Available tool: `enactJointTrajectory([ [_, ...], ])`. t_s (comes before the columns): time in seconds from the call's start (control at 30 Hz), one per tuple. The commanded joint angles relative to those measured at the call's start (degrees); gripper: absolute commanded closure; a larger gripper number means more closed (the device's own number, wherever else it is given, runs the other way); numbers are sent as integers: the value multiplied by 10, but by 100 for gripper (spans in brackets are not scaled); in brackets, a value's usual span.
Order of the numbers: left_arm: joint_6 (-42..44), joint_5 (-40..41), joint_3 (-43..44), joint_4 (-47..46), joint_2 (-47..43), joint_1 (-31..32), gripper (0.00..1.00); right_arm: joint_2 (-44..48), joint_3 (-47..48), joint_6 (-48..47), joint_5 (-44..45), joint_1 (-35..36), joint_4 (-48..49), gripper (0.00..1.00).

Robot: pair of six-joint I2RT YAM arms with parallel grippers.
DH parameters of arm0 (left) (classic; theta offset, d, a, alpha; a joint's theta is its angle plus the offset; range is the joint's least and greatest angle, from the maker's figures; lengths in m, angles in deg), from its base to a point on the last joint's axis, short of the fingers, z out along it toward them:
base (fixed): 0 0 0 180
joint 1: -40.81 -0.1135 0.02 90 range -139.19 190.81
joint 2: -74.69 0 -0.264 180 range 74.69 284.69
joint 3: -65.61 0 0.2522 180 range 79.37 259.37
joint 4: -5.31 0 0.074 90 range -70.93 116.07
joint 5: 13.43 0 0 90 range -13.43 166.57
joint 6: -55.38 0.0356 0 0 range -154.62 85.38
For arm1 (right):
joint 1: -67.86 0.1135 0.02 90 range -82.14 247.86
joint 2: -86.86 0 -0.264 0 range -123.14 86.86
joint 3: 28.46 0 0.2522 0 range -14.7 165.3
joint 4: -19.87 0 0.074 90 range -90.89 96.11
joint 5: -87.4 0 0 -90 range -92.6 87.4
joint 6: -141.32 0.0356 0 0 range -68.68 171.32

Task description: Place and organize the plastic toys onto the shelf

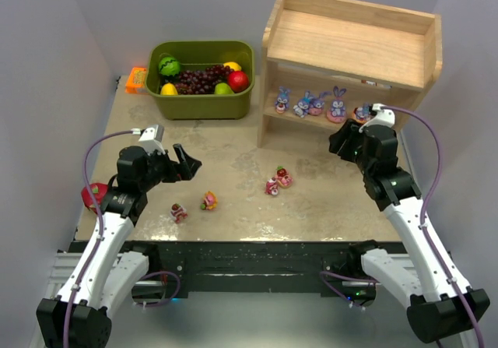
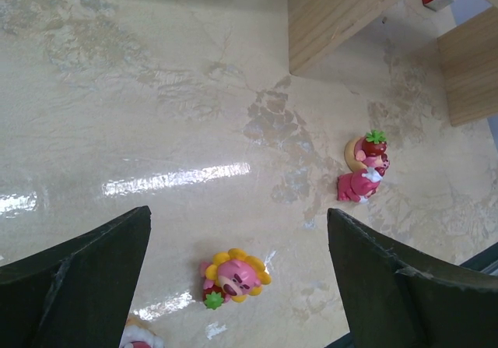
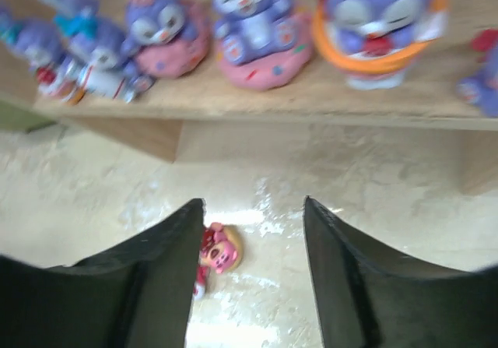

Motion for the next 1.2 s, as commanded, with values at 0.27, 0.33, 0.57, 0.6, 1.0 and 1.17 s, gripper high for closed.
enactJointTrajectory([
  [0.27,-16,54,4,5,6,1,0,53,-129,-42,-236,60,57,31],
  [0.33,-20,69,4,7,3,1,0,45,-152,-33,-216,108,85,29],
  [0.57,-15,63,9,13,-1,1,0,-35,-190,-10,-121,264,148,26],
  [0.6,-14,57,9,12,0,1,0,-50,-199,-11,-121,271,165,25],
  [1.0,4,36,28,31,8,1,0,-216,-204,-70,-41,303,312,34],
  [1.17,6,32,30,32,9,1,1,-267,-177,-83,-36,303,319,36],
])
